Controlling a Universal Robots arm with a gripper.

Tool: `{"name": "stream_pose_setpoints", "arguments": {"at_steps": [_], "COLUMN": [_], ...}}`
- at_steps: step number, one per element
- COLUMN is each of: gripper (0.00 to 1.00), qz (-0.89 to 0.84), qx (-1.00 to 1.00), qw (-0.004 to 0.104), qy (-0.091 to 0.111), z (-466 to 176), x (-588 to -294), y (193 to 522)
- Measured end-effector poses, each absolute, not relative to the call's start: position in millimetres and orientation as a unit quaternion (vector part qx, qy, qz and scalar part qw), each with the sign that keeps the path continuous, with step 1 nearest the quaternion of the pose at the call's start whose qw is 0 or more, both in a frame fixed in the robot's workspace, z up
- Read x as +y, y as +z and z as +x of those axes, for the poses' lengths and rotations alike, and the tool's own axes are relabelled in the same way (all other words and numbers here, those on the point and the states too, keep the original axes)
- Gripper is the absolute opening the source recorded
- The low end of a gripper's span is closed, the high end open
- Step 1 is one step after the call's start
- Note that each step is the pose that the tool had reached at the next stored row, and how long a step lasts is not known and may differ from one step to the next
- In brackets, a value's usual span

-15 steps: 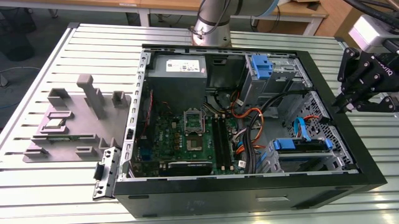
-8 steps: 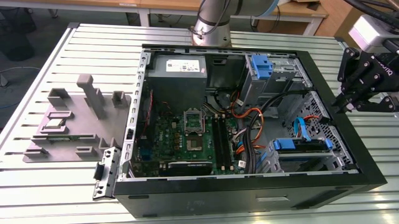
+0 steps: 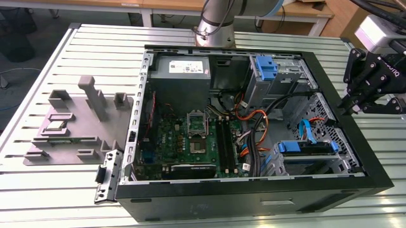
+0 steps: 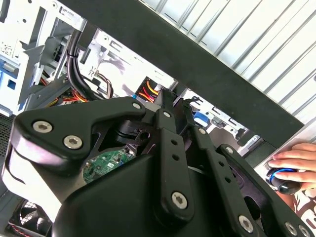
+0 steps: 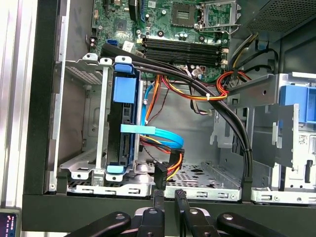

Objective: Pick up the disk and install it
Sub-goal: 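Insert the second disk wire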

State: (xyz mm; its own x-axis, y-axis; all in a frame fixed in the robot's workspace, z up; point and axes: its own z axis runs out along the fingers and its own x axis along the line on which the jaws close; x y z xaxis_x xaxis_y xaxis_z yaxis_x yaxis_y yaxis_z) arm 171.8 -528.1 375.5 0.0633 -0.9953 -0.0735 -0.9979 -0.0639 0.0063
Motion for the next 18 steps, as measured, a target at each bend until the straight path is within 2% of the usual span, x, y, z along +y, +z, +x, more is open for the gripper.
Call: {"name": "stream_pose_setpoints", "arguments": {"at_steps": [18], "gripper": [0.23], "qz": [-0.729], "qx": [0.684], "qw": [0.023], "qy": [0.029], "z": [171.8], "x": [-528.6], "y": [375.5]}}
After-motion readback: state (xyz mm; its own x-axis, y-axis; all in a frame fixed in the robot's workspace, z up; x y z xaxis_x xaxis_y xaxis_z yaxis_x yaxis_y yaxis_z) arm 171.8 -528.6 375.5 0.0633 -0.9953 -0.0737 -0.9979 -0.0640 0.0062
